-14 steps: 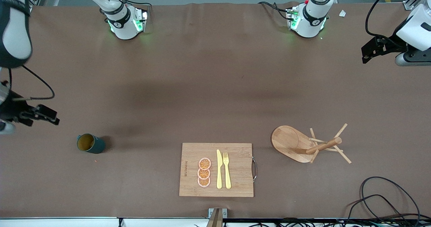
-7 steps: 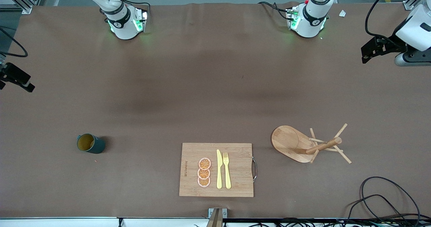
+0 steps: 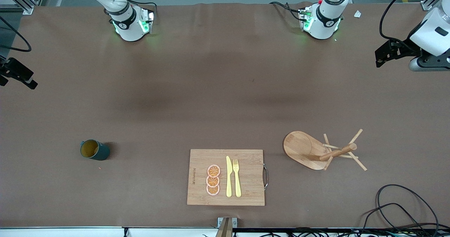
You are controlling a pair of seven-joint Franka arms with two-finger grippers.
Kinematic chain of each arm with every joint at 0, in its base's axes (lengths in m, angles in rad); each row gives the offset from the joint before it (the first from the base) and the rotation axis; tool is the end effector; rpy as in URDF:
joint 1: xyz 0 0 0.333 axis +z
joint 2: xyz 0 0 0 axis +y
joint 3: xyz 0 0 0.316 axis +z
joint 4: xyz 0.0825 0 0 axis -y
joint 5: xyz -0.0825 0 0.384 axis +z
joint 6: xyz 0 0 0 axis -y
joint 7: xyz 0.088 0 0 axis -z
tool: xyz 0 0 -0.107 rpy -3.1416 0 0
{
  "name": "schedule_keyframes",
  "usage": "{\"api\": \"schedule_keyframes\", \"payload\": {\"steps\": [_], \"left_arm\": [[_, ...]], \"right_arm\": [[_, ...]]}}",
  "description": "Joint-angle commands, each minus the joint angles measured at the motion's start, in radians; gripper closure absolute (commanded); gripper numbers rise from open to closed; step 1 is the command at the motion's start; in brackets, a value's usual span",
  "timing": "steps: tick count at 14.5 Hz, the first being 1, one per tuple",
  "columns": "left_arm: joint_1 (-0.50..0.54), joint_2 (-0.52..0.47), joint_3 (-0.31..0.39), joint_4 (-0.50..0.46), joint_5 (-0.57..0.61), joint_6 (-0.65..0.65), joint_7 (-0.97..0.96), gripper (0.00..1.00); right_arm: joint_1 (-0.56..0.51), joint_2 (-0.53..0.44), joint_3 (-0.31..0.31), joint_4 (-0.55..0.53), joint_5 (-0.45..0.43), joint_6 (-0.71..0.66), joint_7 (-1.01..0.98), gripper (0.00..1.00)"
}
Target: Transfer cup from left to right arm and place
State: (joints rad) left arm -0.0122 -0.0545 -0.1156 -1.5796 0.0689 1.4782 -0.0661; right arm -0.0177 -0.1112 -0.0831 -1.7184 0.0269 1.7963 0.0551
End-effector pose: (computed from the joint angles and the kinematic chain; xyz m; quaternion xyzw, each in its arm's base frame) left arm 0.5244 -0.0613 0.6421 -0.9986 0.0283 0.0199 0.0396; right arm 0.5376 -0.0546 0.6360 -0.9922 0.0794 -0.0946 0.0158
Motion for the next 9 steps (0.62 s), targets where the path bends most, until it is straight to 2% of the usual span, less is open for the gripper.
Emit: {"api": "schedule_keyframes", "payload": {"steps": [1,4,9], "left_arm": [[-0.002,0.008,-0.003,0.006,-0.004,-0.006,0.009,0.00],[-0.002,0.010,-0.003,0.010,-0.012,-0.006,0.017,0.00],[0.003,0.004,-0.045,0.030,-0.015,-0.007,0.017,0.00]], "right_arm": [[-0.018,-0.036,0.017,-0.040,-0.021,0.002,0.005,0.00],[-0.013,-0.033,0.020,-0.007,-0.041,-0.072,0.006,0.00],[-0.013,-0.031,0.020,-0.006,-0.041,-0.069,0.008,0.00]]}}
